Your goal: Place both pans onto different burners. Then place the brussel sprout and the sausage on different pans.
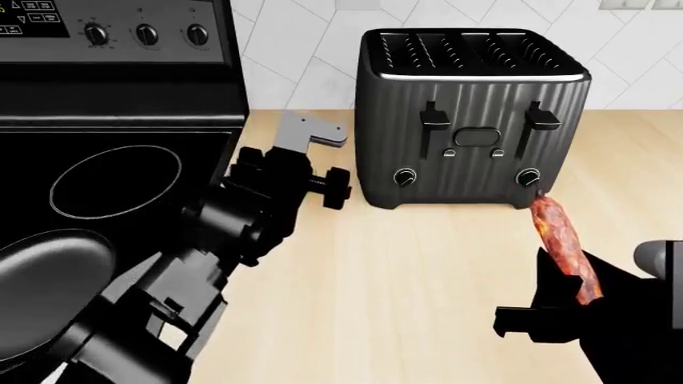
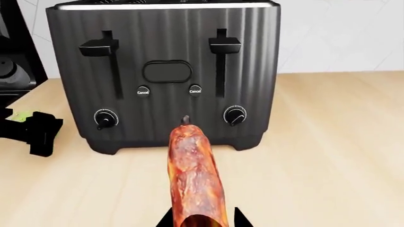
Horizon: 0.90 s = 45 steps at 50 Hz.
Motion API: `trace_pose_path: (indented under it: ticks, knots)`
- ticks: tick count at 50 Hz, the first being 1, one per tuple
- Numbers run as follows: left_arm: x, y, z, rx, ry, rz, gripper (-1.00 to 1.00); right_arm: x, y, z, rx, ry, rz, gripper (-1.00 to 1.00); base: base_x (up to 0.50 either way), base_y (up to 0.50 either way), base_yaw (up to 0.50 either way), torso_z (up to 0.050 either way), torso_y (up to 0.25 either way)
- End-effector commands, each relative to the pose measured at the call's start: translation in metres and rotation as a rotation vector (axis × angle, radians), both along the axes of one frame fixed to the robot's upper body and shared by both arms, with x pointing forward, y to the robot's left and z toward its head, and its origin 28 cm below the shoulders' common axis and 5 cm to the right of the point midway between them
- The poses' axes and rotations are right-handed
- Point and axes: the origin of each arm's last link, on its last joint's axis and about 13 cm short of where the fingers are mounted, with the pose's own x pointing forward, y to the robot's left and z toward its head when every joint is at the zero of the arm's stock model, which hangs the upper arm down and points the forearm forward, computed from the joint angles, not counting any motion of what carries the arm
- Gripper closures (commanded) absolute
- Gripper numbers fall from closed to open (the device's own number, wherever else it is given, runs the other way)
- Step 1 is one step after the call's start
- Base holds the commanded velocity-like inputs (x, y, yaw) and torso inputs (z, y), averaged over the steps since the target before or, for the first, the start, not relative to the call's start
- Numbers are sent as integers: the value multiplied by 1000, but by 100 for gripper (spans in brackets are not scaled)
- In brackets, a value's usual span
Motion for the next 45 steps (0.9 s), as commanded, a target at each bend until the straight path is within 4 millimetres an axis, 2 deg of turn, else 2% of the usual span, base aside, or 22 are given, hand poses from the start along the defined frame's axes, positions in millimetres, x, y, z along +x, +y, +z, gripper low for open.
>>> trace_pose_path:
  ticks: [1, 14, 15, 26, 28, 31, 38, 45]
  knots:
    - [6, 4, -10, 31, 63, 36, -100, 3, -3, -2, 22, -2, 132, 100, 0, 0, 0, 0, 0]
    - [5, 6, -5, 48, 126, 46, -100, 4, -3, -3, 26, 0, 135, 100, 0, 0, 0, 0, 0]
    - [5, 6, -5, 49, 125, 48, 100, 4, -3, -3, 27, 0, 135, 100, 0, 0, 0, 0, 0]
    - [10, 8, 0, 10, 68, 75, 100, 5, -4, -6, 36, 4, 130, 100, 0, 0, 0, 0, 0]
    - [5, 10, 5, -10, 42, 66, 100, 5, -4, -6, 36, 1, 130, 100, 0, 0, 0, 0, 0]
    - [-14, 17, 15, -38, -3, 46, 100, 5, -3, -8, 39, 2, 135, 100, 0, 0, 0, 0, 0]
    - [-78, 40, 52, -106, -145, -25, 100, 6, 1, -10, 39, 1, 152, 100, 0, 0, 0, 0, 0]
    - [-131, 64, 70, -106, -249, -49, 100, 10, 4, -11, 18, -9, 153, 100, 0, 0, 0, 0, 0]
